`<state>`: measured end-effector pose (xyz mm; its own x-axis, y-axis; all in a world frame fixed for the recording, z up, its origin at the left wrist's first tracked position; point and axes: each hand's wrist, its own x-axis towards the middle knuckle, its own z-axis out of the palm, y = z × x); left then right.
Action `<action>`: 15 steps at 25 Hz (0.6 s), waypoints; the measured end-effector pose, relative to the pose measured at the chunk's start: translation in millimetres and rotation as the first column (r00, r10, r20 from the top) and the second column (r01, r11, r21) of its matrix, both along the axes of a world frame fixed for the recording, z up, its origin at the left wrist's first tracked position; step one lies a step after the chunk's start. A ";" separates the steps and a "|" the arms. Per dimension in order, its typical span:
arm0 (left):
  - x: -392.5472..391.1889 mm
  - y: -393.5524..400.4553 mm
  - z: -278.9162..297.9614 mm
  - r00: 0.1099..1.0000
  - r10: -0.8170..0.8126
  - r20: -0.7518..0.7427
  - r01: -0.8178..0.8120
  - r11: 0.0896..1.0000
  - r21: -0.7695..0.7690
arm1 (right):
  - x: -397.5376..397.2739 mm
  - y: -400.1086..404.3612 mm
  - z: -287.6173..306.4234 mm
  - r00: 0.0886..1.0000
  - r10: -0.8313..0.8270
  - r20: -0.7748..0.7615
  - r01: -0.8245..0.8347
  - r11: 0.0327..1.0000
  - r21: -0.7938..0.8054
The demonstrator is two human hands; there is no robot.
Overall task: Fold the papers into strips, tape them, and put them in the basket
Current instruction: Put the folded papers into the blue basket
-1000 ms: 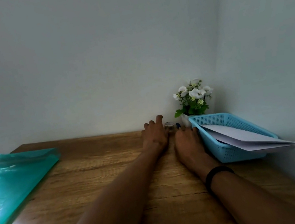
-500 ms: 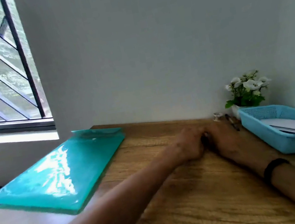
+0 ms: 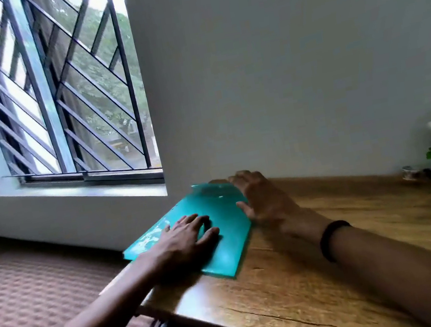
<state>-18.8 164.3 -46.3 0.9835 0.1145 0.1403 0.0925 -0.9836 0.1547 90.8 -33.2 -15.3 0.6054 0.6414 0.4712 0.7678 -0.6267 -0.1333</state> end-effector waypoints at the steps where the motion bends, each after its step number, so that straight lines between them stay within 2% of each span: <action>1: 4.3 -6.6 -4.2 1.000 -0.006 0.022 0.006 1.000 -0.007 | 15.7 11.3 1.9 0.999 -0.034 -0.004 0.034 0.999 -0.017; 6: 46.0 1.9 12.9 0.997 0.006 0.078 -0.009 0.999 0.039 | 57.0 39.0 -10.8 0.991 -0.134 -0.019 0.132 0.986 -0.103; 9: 75.6 8.7 11.7 0.997 0.028 0.068 -0.034 0.995 0.093 | 73.1 49.0 -23.1 0.990 -0.135 0.028 0.136 0.989 -0.058; 11: 88.9 12.1 2.8 0.994 0.054 0.097 -0.061 0.995 0.073 | 82.6 50.5 -28.6 0.992 -0.124 0.027 0.124 0.992 -0.017; 15: 102.9 16.8 -8.6 0.980 0.054 0.192 -0.062 0.998 0.034 | 94.1 51.6 -30.2 0.996 -0.071 0.058 0.078 0.989 -0.123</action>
<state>84.1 181.1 -54.9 0.9300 0.1612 0.3302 0.1221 -0.9832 0.1358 184.9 18.4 -45.4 0.6298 0.6513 0.4232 0.7224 -0.6914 -0.0110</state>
